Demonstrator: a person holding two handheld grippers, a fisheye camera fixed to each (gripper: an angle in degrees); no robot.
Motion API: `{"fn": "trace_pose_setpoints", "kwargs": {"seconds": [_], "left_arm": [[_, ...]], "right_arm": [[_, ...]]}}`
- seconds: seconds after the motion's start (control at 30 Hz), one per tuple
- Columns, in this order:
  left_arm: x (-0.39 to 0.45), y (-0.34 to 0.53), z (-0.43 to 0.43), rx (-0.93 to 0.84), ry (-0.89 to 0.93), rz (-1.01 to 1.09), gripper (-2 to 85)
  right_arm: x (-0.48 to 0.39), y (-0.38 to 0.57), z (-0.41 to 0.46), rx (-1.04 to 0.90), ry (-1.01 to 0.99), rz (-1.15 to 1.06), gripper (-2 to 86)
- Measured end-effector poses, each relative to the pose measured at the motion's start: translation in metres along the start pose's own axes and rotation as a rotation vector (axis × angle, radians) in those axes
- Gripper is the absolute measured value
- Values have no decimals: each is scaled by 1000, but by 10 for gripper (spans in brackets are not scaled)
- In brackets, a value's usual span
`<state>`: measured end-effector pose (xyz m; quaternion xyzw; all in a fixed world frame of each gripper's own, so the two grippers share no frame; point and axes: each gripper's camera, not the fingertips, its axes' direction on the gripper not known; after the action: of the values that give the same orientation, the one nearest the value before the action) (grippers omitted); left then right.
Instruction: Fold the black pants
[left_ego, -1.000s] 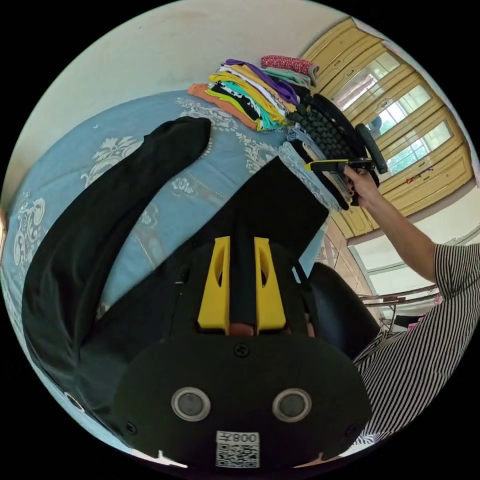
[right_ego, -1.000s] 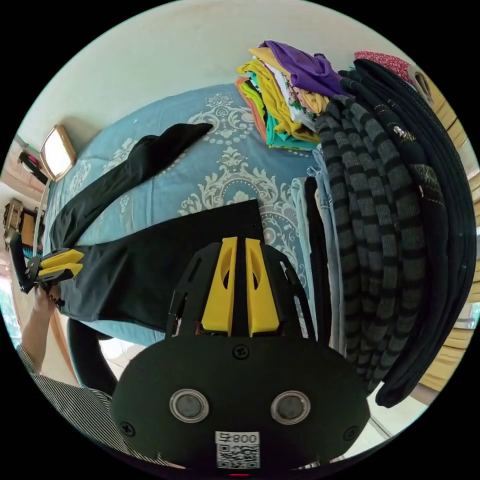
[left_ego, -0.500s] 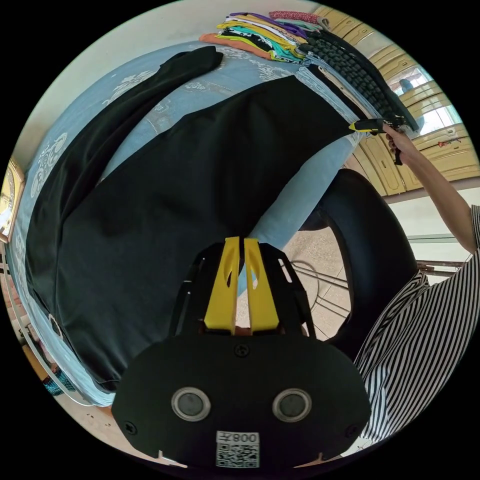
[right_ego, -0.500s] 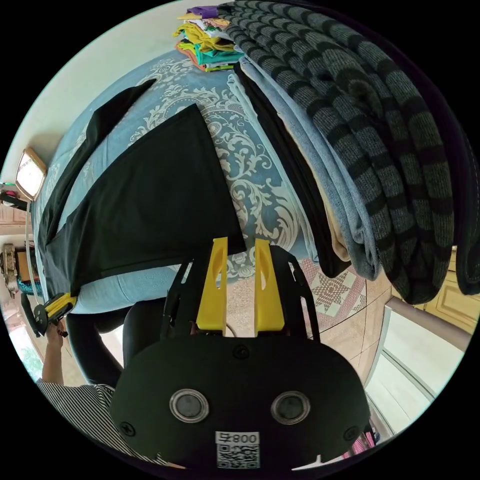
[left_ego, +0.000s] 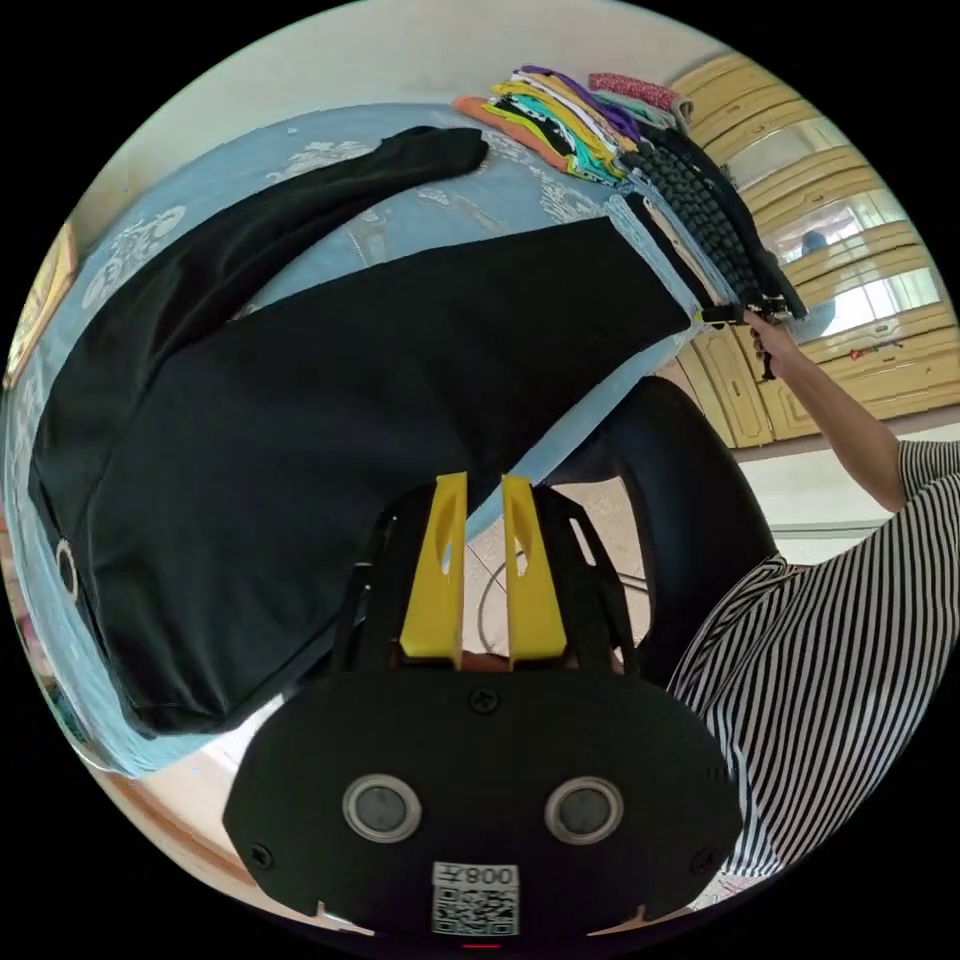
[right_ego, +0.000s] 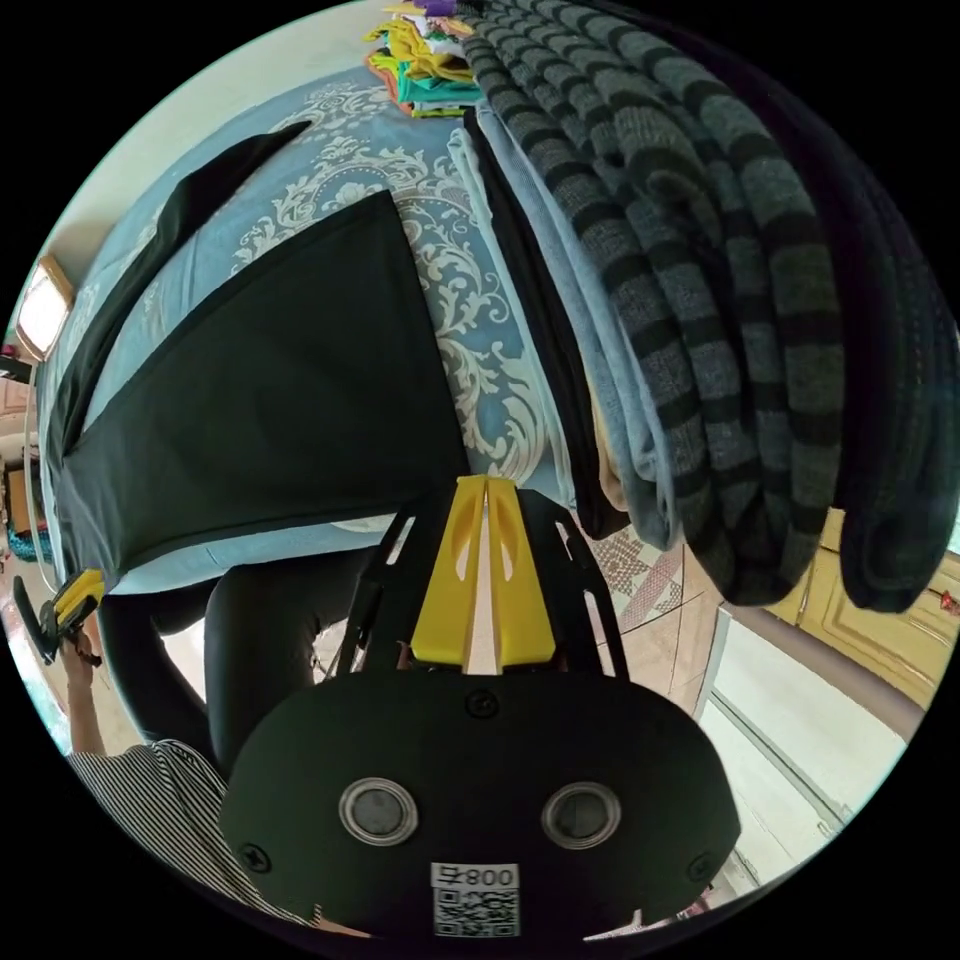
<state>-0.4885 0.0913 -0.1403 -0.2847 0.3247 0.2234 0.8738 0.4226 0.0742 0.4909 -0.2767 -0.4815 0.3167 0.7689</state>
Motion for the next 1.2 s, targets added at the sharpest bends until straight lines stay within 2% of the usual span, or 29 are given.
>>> {"fn": "trace_pose_setpoints", "kwargs": {"seconds": [0.03, 0.13, 0.2, 0.3, 0.37, 0.47, 0.53, 0.63, 0.77, 0.87, 0.93, 1.03, 1.2], "left_arm": [[-6, 8, -9, 19, -14, -35, 71], [-51, 63, -49, 134, -75, -314, 82], [-99, 115, -69, 226, -63, -631, 94], [-144, 172, -82, 403, 2, -946, 105], [-162, 186, -84, 430, 16, -1034, 105], [-179, 192, -86, 474, 53, -1110, 70], [-182, 189, -92, 462, 44, -1107, 46], [-173, 187, -115, 482, -70, -1056, 33], [-176, 199, -116, 427, -43, -1097, 42], [-164, 206, -138, 522, -128, -1124, 51], [-155, 191, -153, 558, -175, -1030, 58], [-147, 133, -165, 531, -137, -789, 71], [-136, -19, -157, 479, 22, -368, 83]], "right_arm": [[2, 5, -4, 22, 16, 3, 3], [-7, 21, -17, 98, -48, -26, 3], [-37, 29, -23, 140, -151, -121, 3], [-137, 41, -27, 149, -307, -406, 4], [-232, 56, -26, 151, -353, -642, 5], [-334, 75, -8, 125, -331, -873, 5], [-372, 80, 11, 113, -275, -935, 4], [-407, 93, 49, 68, -143, -1006, 3], [-402, 133, 64, 257, -1, -1067, 1], [-388, 128, 67, 236, -16, -1051, 0], [-364, 105, 60, 202, -116, -983, -1], [-300, 46, 39, 246, -262, -833, -1], [-195, -95, 18, 322, -315, -619, 8]]}}
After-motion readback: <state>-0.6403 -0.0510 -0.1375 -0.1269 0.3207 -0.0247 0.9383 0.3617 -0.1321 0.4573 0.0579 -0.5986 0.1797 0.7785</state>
